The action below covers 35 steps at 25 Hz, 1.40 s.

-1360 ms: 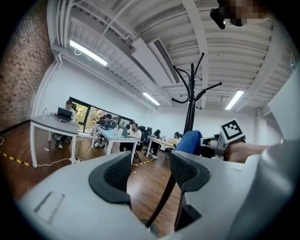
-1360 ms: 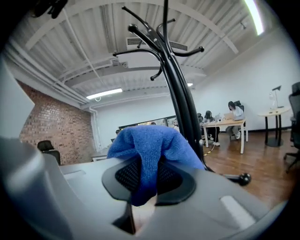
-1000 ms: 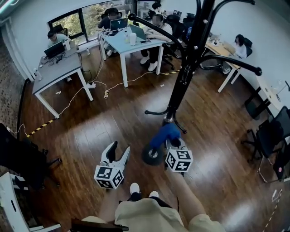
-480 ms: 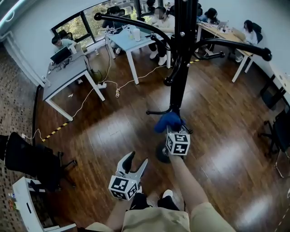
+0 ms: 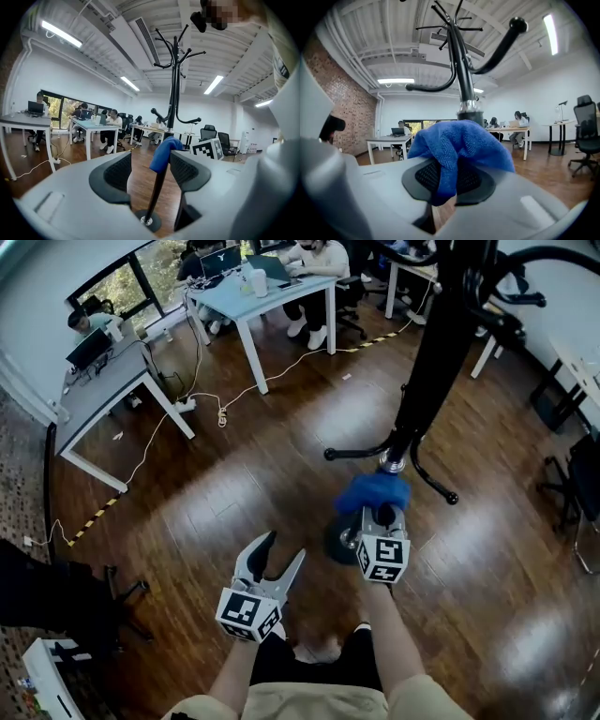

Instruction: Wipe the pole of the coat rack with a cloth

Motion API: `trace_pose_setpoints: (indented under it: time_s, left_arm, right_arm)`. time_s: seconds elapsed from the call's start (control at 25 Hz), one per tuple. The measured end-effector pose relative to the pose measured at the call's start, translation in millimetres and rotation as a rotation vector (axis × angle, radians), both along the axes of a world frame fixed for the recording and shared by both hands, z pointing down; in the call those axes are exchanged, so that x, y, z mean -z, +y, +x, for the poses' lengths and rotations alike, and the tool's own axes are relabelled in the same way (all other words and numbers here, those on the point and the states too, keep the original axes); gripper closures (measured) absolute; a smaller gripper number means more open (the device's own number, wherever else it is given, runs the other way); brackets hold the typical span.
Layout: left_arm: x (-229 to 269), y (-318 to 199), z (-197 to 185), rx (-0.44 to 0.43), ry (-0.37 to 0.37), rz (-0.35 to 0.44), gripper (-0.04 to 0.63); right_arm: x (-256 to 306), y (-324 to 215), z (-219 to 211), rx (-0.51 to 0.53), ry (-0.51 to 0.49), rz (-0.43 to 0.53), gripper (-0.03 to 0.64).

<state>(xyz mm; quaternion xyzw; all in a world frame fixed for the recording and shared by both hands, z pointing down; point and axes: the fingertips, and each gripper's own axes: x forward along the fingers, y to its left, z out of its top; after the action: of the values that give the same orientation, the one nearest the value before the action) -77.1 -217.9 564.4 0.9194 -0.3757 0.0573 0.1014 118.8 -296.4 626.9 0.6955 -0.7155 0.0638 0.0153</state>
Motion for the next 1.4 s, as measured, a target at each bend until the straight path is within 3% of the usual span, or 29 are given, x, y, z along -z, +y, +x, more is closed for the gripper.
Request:
trace_pose_setpoints:
  time_s: [0.24,0.48,0.68,0.8,1.08,1.32,1.4]
  left_arm:
    - [-90,-36,-14,-0.019,0.054,0.029,0.357]
    - [-187,-55,29,-0.079,0.081,0.057,0.357]
    - [-272,-67,44,-0.122,0.085,0.079,0.357]
    - [-312,-75,55,-0.152,0.080,0.116,0.357]
    - [-370,-76,69,-0.214,0.048,0.179,0.353]
    - [-400,-67,59,-0.204,-0.044,0.178,0.353]
    - [-400,-61,47,-0.205,-0.035,0.183,0.351]
  right_arm:
    - [-76,-10,-25,0.050,0.094,0.060,0.560]
    - [-177,-9,-24,0.099,0.262,0.113,0.560]
    - [-302,0,-24,0.114,0.301,0.058,0.560]
    - [-391,-2,-23,0.096,0.324,-0.014,0.560]
    - [-596,-8,-24,0.083,0.238,-0.293,0.560]
    - [-711,-13,-14,0.159,0.261,-0.535,0.560]
    - [-740,-13,-10,0.139,0.186,-0.603,0.560]
